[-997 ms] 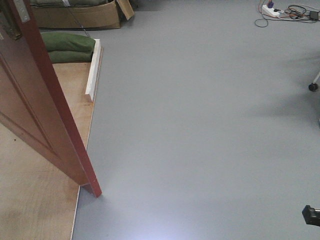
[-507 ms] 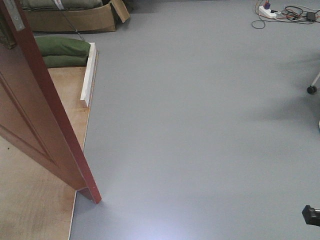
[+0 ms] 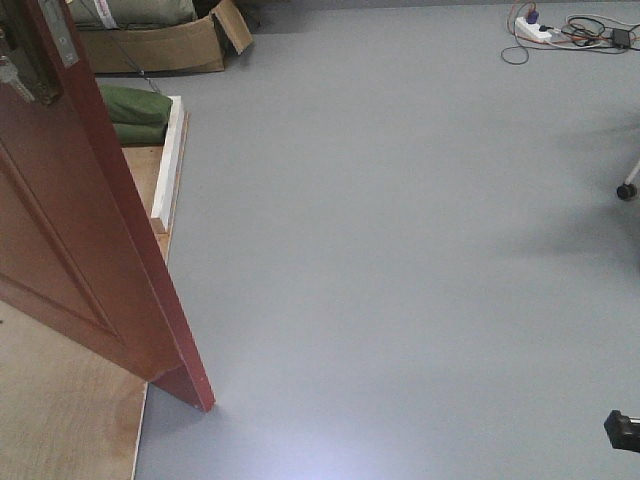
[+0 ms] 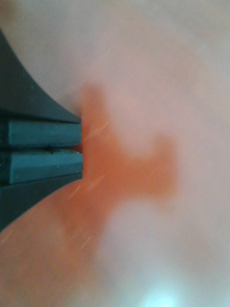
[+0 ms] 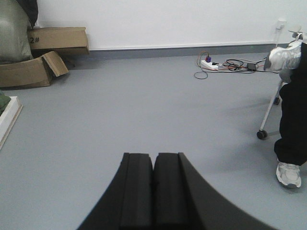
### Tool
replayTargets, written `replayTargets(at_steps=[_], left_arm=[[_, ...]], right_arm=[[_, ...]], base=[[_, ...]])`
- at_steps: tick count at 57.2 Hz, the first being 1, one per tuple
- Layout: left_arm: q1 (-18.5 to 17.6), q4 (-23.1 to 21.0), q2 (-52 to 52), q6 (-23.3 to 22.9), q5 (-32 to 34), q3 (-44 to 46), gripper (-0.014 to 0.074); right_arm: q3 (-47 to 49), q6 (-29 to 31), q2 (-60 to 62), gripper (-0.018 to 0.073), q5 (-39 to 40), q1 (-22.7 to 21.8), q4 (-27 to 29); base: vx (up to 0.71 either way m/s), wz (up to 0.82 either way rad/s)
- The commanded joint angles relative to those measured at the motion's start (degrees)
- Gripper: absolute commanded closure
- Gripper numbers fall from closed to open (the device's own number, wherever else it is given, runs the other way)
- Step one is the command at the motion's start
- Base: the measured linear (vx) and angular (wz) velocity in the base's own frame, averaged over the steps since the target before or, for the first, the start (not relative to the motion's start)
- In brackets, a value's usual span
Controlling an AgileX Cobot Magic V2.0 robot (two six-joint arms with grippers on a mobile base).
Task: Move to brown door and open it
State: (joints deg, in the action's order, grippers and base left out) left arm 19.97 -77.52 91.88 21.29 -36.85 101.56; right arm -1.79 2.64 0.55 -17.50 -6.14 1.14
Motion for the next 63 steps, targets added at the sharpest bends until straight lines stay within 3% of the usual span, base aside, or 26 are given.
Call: replayTargets(at_steps=[1, 63], left_arm=[[-0.42, -2.96, -1.99, 0.01, 1.03, 1.81, 0.0600], [-0.42, -2.96, -1.98, 0.06, 1.04, 1.81, 0.0600]], right_arm=[[-0.37, 0.32, 0.82, 0.0559, 4.70, -0.29, -0.39], [-0.37, 0.32, 0.82, 0.0559, 4.70, -0.29, -0.39]], base=[[0.20, 0.00], [0.21, 0.02]])
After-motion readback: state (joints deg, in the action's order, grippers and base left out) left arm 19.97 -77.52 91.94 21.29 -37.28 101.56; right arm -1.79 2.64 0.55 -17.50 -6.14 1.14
